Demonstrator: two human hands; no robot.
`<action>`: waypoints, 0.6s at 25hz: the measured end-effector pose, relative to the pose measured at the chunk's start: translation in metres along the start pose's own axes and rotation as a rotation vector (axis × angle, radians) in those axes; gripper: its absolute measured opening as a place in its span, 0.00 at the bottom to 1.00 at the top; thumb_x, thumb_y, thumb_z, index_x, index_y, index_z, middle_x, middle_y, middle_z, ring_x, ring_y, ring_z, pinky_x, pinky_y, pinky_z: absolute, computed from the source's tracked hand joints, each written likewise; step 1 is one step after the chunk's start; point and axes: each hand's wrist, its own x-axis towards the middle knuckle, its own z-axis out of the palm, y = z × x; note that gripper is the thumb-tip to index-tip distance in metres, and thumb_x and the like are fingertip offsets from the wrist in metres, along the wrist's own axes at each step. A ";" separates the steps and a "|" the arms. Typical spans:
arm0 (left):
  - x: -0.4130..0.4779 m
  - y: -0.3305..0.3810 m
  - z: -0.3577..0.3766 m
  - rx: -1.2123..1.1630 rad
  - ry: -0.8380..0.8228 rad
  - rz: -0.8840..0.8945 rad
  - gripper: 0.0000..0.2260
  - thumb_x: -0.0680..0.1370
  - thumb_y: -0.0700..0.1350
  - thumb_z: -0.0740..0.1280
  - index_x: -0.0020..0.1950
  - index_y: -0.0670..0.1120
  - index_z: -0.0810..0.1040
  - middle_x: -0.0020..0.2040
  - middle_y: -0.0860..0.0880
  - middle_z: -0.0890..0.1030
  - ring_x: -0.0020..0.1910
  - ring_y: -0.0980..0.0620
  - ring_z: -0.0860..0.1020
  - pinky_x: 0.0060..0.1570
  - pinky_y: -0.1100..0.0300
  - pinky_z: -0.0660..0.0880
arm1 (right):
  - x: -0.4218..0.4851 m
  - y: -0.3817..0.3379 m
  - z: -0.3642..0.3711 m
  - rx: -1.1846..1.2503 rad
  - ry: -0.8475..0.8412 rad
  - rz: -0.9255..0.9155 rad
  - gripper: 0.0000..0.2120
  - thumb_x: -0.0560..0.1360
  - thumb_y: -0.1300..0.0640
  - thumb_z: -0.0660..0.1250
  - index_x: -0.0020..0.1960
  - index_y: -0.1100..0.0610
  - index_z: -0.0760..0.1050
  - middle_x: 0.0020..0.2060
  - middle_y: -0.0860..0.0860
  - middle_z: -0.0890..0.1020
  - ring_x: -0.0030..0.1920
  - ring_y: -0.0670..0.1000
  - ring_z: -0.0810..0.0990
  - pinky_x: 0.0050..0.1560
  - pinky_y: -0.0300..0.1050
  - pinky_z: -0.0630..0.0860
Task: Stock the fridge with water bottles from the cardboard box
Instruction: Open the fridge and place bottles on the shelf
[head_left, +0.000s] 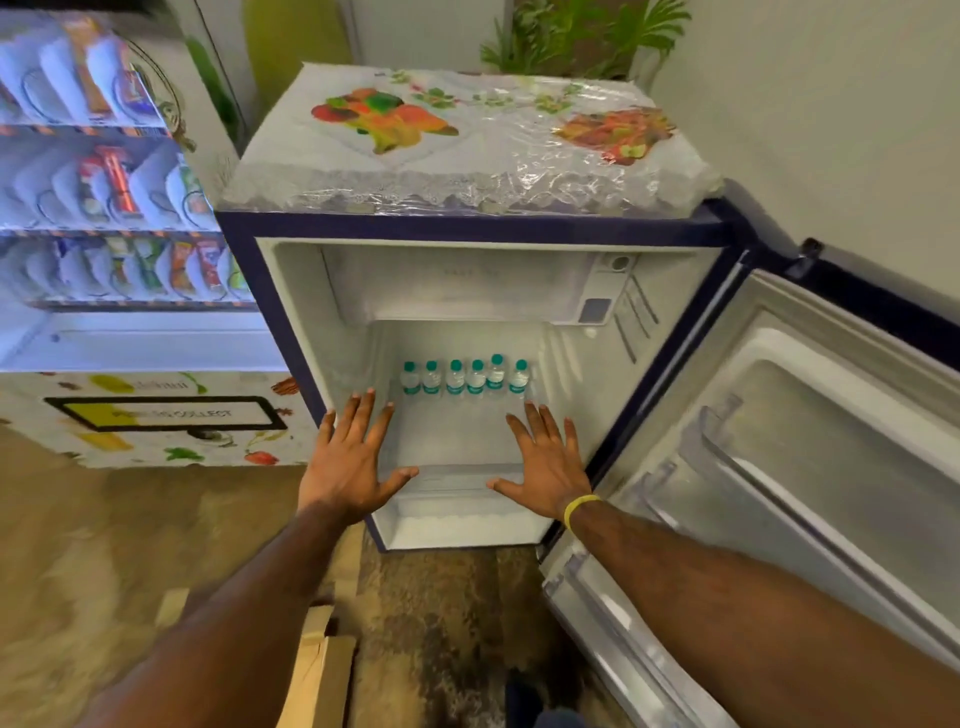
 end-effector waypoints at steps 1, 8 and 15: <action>0.007 0.000 0.005 0.000 -0.024 -0.008 0.42 0.74 0.75 0.46 0.79 0.51 0.42 0.80 0.46 0.41 0.78 0.46 0.41 0.75 0.46 0.40 | 0.008 0.001 0.006 0.010 -0.024 -0.002 0.48 0.70 0.25 0.55 0.80 0.49 0.43 0.79 0.54 0.42 0.79 0.56 0.40 0.75 0.62 0.36; 0.058 -0.002 0.058 -0.075 -0.093 0.074 0.42 0.75 0.74 0.48 0.80 0.50 0.43 0.79 0.47 0.39 0.78 0.47 0.37 0.75 0.48 0.38 | 0.045 -0.006 0.060 0.050 -0.068 0.069 0.48 0.71 0.25 0.55 0.80 0.47 0.40 0.79 0.53 0.37 0.79 0.55 0.37 0.75 0.60 0.33; 0.102 -0.008 0.151 -0.035 -0.071 0.145 0.41 0.75 0.73 0.47 0.80 0.50 0.46 0.80 0.45 0.45 0.79 0.45 0.44 0.75 0.46 0.44 | 0.104 -0.016 0.141 0.156 0.074 0.096 0.47 0.69 0.25 0.58 0.79 0.50 0.53 0.79 0.56 0.51 0.79 0.60 0.50 0.75 0.65 0.46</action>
